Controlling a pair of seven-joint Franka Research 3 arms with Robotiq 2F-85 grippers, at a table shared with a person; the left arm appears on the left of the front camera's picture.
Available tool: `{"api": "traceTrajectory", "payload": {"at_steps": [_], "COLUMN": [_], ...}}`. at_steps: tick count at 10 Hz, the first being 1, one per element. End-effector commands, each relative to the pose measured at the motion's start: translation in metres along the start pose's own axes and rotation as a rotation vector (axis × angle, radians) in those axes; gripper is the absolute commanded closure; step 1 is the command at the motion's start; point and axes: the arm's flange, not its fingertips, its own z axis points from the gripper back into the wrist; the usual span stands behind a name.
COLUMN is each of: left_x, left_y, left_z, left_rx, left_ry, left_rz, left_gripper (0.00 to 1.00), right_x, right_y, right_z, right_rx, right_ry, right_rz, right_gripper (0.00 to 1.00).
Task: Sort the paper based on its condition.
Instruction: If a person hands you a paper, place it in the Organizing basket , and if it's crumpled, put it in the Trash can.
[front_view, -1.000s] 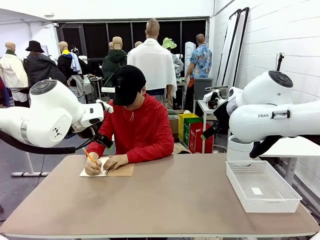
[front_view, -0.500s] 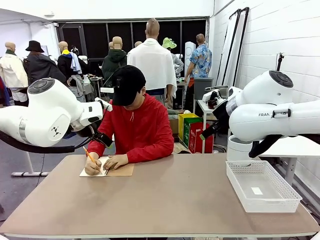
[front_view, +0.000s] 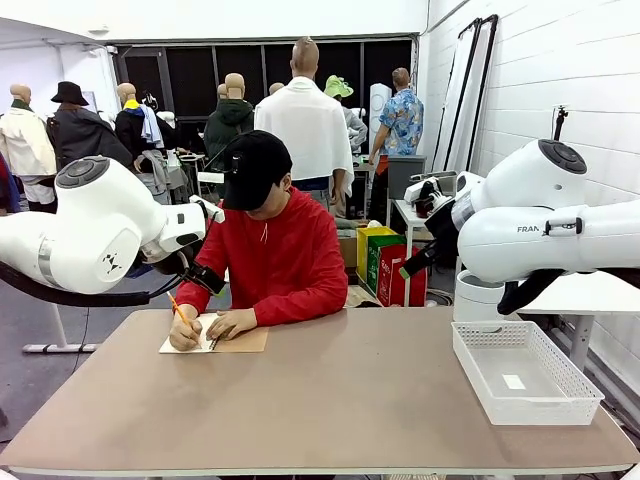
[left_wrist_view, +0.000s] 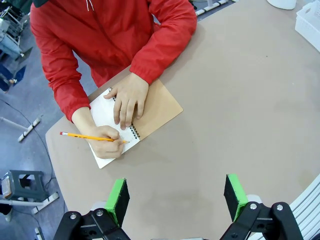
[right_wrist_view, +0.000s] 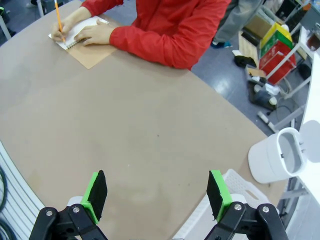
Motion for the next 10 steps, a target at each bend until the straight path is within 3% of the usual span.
{"api": "traceTrajectory", "payload": {"at_steps": [1,10], "left_x": [-0.0001,-0.0001], "left_y": [0.0001,0.0001], "left_z": [0.0004,0.0004], "left_rx": [0.001,0.001], "left_ry": [0.001,0.001], "left_rz": [0.000,0.000], "left_gripper": [0.00,0.00], "right_x": [-0.0011,-0.0011], "right_y": [-0.0006,-0.0006], "right_z": [0.0000,0.0000], "right_rx": [0.004,0.004], "right_ry": [0.002,0.002], "right_rz": [-0.002,-0.002], "right_gripper": [0.00,0.00]}}
